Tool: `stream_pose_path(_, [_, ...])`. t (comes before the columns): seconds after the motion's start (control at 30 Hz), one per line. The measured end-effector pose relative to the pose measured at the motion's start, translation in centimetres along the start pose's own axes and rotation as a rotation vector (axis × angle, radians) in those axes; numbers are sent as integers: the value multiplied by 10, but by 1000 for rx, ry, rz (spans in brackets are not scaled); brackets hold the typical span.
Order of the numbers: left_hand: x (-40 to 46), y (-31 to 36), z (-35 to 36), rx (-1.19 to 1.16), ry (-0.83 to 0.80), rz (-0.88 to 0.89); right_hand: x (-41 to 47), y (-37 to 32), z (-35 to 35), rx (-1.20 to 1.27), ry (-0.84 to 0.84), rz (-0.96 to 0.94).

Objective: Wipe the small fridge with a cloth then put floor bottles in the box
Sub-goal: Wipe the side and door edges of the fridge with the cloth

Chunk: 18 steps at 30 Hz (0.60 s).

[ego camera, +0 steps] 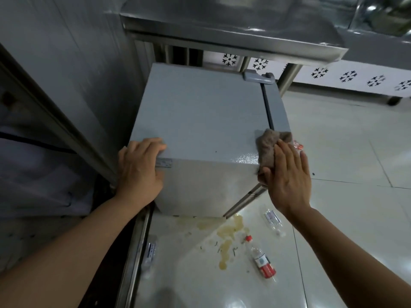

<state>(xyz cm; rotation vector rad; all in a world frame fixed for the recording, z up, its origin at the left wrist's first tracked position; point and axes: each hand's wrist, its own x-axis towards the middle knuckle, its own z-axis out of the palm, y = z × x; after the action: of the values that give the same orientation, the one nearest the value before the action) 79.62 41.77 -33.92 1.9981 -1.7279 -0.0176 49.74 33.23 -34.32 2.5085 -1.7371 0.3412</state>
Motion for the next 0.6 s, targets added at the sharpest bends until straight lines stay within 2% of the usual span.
stream_pose_path(0.2, [-4, -37, 5, -24, 234, 66, -1, -13, 25, -2, 321, -80])
stream_pose_path(0.37, [-9, -43, 27, -127, 387, 121, -1, -38, 46, 58, 474, -67])
stream_pose_path(0.6, [-8, -59, 49, -98, 558, 251, 19, -117, 77, 87, 703, -201])
